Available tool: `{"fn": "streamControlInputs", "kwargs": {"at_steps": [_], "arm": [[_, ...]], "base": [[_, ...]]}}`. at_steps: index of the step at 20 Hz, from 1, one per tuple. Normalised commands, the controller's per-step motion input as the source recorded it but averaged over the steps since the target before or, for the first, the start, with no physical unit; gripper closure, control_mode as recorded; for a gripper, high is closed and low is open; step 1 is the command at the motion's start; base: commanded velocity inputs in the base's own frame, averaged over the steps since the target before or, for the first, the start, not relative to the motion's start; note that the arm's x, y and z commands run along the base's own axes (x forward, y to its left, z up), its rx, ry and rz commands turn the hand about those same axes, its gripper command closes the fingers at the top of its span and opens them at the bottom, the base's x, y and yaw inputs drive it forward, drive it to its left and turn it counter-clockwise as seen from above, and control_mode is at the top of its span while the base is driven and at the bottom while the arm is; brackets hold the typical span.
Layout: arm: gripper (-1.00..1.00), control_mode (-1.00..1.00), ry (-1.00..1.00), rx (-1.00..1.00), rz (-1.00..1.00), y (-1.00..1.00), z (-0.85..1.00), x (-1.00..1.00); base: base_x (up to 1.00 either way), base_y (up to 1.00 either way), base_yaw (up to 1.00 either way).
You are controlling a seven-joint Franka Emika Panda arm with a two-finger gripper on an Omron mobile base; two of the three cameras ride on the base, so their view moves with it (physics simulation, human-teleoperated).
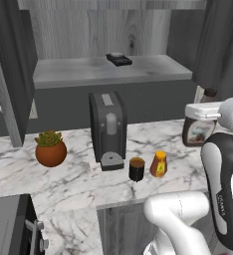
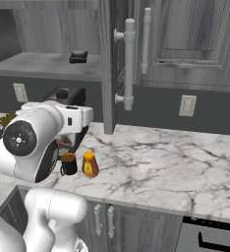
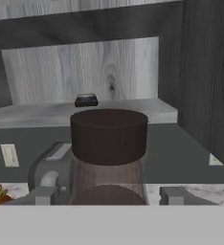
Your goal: Pick the syrup bottle and honey bottle from the cabinet and place them next to the mug.
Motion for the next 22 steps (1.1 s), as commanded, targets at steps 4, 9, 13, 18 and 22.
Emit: {"fn": "streamControlInputs", "kwargs": {"at_steps": [4, 9, 13, 18, 22], "arm": [[1.00, -1.00, 0.09, 0.00, 0.00, -0.08, -0.04, 0.00], [1.00, -1.00, 0.04, 0.00, 0.01, -0.02, -0.01, 0.00], [1.00, -1.00, 0.00, 0.00, 0.04, -0.06, -0.04, -0.14], [1.00, -1.00, 0.00, 0.00, 0.06, -0.04, -0.05, -0.62], [1.00, -1.00, -0.03, 0.00, 0.08, -0.01, -0.10, -0.79]], "base": [[0.00, 0.00, 0.00], [0.00, 0.00, 0.00], [0.00, 0.00, 0.00], [0.00, 0.00, 0.00], [0.00, 0.00, 0.00]]}}
